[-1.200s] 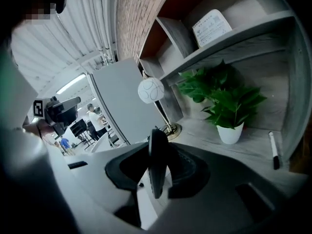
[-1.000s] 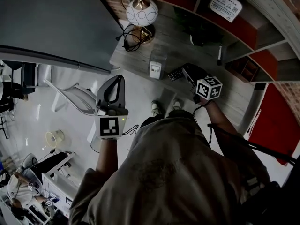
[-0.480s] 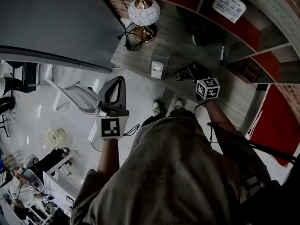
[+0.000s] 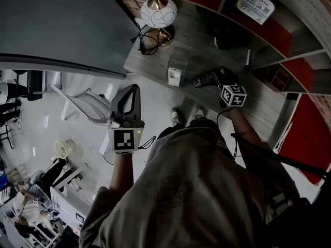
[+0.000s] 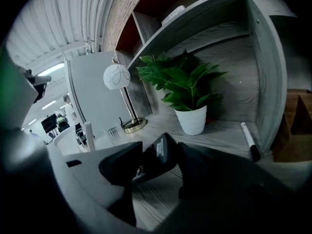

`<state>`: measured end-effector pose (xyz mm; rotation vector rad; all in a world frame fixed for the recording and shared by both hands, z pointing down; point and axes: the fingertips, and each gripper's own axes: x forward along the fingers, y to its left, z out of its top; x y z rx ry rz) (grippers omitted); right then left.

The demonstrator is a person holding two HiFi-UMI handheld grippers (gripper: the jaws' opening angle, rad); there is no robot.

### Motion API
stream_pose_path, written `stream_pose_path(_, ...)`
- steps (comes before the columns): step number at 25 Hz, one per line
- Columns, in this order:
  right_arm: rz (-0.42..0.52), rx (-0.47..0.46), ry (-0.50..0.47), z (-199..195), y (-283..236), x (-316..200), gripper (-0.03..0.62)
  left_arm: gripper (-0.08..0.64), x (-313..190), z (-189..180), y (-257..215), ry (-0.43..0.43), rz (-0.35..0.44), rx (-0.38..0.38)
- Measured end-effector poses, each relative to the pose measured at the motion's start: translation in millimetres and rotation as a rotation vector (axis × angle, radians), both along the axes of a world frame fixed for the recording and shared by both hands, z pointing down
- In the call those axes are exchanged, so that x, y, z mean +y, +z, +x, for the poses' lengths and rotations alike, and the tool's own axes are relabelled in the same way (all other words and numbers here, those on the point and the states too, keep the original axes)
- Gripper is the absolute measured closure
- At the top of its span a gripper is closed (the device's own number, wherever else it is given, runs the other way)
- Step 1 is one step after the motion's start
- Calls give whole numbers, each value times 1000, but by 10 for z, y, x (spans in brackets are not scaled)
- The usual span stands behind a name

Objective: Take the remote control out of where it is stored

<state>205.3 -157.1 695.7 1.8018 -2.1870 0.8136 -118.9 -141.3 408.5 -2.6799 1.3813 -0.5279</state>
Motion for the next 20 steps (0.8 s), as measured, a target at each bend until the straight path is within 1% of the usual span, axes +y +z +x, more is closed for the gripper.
stream_pose_path(2,-24,36,-9,52,129,35,367,549,-7,8,42,4,-2,-11)
stream_pose_path(4,-51,47,-16,81,255,89,362,549,3,4,109,13,-12,-33)
stream_pose_path(7,-86,56,-9,124,394,138,357,549,-1,40,145,14,-20,-40)
stream_pose_path(11,-124,82,-22,111,541,165,357,549,-12,128,123,-1,-25,-9)
stream_pose_path(15,-147,99,-25,116,639,164,357,549,5,161,173,-1,-34,-11)
stream_pose_path(19,-162,113,-55,85,648,182,357,549,49,128,236,7,-42,-41)
stream_pose_path(20,-171,119,-63,81,657,195,357,549,45,132,218,2,-41,-37)
